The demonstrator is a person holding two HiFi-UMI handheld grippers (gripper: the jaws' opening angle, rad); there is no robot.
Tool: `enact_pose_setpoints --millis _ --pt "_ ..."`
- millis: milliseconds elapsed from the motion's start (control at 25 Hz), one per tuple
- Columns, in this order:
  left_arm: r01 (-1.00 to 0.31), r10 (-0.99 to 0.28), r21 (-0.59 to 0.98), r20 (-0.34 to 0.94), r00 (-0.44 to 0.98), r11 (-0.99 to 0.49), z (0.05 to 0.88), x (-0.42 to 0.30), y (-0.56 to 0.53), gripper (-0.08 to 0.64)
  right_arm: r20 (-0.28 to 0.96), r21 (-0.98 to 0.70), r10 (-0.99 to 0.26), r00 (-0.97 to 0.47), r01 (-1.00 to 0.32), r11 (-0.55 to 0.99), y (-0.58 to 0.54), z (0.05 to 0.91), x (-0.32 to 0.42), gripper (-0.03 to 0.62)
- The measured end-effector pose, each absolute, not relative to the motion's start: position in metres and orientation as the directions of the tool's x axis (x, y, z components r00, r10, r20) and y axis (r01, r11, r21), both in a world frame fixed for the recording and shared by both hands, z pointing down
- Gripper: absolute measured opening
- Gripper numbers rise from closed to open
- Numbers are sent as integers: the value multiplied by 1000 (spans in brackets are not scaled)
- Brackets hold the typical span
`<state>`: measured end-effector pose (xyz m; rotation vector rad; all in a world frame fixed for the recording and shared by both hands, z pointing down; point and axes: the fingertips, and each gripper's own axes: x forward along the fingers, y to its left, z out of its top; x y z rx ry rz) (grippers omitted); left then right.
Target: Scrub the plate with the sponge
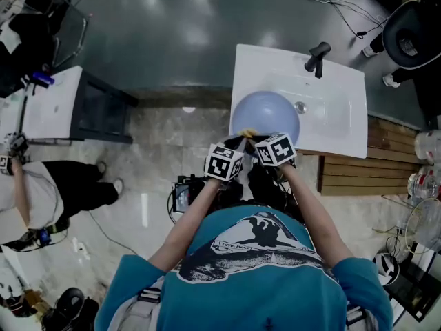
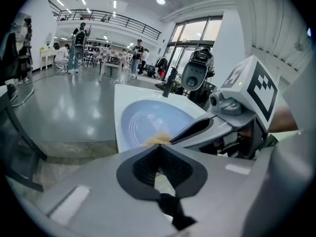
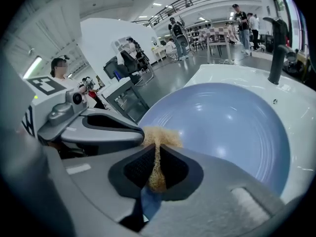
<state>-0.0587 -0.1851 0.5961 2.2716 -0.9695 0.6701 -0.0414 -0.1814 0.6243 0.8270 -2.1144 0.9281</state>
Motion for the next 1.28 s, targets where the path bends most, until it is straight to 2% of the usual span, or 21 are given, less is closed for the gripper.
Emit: enact_pose_setpoints --millis 200,440,560,920,1280 --pt "-775 -483 314 638 600 -548 597 -64 -188 12 748 -392 -327 -578 -782 486 -197 617 -17 31" --pt "-779 -491 322 632 600 -537 595 -67 -189 11 822 -140 -443 -358 -880 453 -232 611 65 29" --pt "-780 -493 322 630 600 -537 595 -68 -189 11 833 -67 -474 -286 -902 426 -246 607 94 31" --pt "-789 -512 315 624 591 -527 594 -65 -191 11 878 -39 -430 -213 -925 379 -248 625 100 31" --pt "-793 -522 310 619 587 -524 595 -62 -193 11 876 -138 -388 -287 -920 368 -214 624 97 31"
